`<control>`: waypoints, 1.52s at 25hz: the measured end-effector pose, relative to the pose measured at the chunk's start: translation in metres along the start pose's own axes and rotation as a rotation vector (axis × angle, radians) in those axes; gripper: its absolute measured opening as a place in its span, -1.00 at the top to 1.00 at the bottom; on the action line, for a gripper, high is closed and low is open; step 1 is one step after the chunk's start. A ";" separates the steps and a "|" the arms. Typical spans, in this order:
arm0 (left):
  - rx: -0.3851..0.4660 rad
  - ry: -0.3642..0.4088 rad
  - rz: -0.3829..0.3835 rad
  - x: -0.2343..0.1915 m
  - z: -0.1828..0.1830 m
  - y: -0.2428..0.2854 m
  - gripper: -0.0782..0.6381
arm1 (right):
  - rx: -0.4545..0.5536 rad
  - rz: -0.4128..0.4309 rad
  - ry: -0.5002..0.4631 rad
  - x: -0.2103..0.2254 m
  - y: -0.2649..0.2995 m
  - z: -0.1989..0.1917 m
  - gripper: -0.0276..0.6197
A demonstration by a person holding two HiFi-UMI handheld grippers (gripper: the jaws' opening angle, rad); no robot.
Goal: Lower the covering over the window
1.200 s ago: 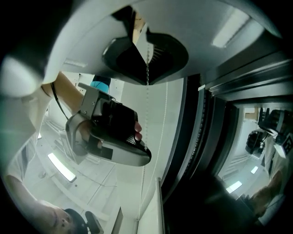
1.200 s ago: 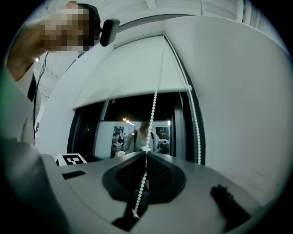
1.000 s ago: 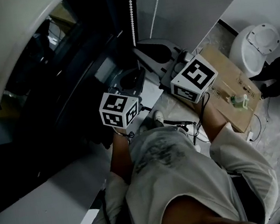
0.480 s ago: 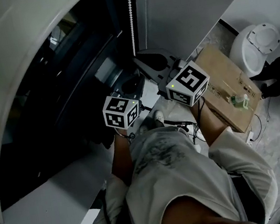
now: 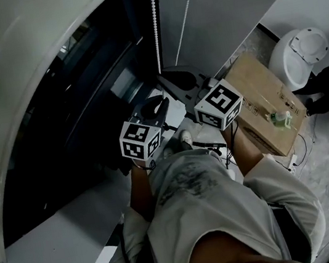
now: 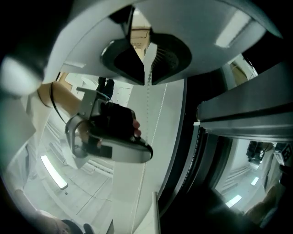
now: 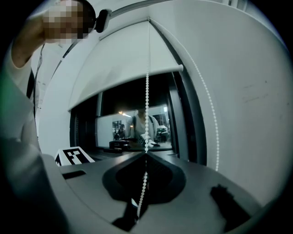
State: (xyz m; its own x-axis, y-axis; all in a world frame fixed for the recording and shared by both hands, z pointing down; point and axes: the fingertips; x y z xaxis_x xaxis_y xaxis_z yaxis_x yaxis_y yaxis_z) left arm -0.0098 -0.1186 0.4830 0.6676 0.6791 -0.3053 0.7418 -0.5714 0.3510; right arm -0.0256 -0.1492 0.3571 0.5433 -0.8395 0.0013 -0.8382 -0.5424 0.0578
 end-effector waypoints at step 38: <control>0.338 0.135 -0.041 0.017 0.168 -0.031 0.73 | -0.174 0.033 0.087 -0.030 0.010 -0.086 0.86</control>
State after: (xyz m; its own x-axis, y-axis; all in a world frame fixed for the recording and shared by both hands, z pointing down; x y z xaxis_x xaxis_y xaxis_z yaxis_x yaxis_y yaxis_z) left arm -0.0112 -0.1670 0.3178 0.6394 0.7462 -0.1853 0.7618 -0.6474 0.0218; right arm -0.0461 -0.1271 0.4438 0.5244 -0.8465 0.0915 -0.8386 -0.4949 0.2277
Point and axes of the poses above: the fingertips, and each gripper's own axes: y forward along the fingers, x to its right, z out of its top, and after that the axes turned 5 degrees about -y, right-handed
